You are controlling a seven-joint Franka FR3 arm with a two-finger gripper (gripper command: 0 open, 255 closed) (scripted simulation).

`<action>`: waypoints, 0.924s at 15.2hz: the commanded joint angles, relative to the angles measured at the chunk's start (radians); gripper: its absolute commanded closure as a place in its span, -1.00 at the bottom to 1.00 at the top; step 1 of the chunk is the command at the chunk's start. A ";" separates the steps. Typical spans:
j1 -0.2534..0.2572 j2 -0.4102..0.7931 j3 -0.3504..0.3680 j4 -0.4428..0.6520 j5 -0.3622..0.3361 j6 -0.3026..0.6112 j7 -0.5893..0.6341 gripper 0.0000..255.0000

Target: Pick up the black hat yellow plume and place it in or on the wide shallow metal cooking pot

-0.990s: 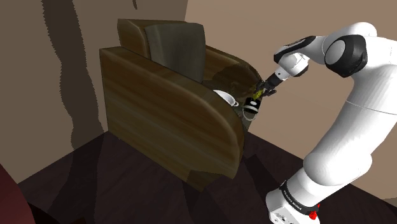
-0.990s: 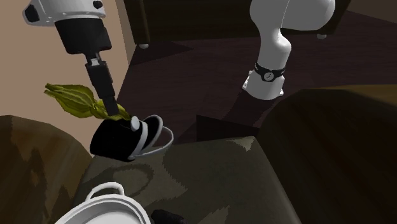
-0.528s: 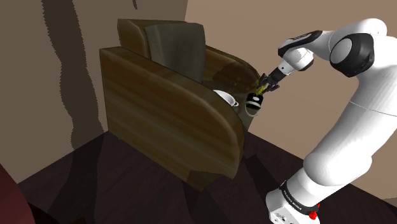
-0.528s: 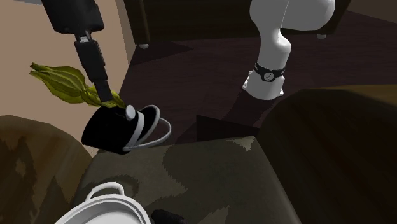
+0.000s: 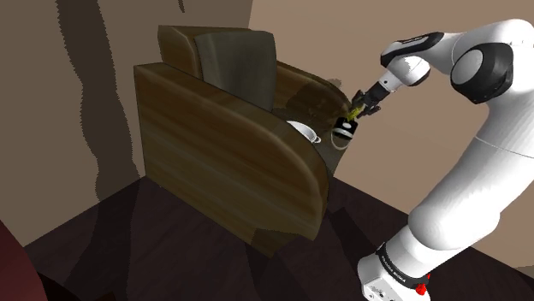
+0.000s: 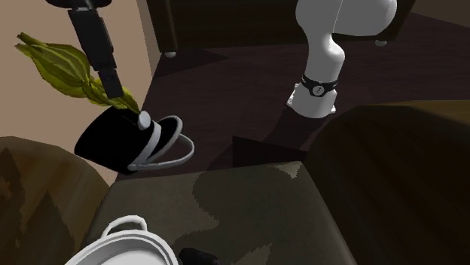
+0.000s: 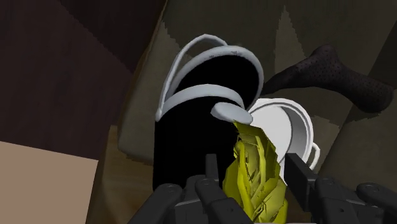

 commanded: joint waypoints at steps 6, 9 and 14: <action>0.021 0.126 0.040 0.230 0.036 -0.082 0.110 1.00; 0.020 0.206 0.059 0.368 0.056 -0.130 0.165 1.00; -0.005 0.374 0.094 0.670 0.092 -0.237 0.270 1.00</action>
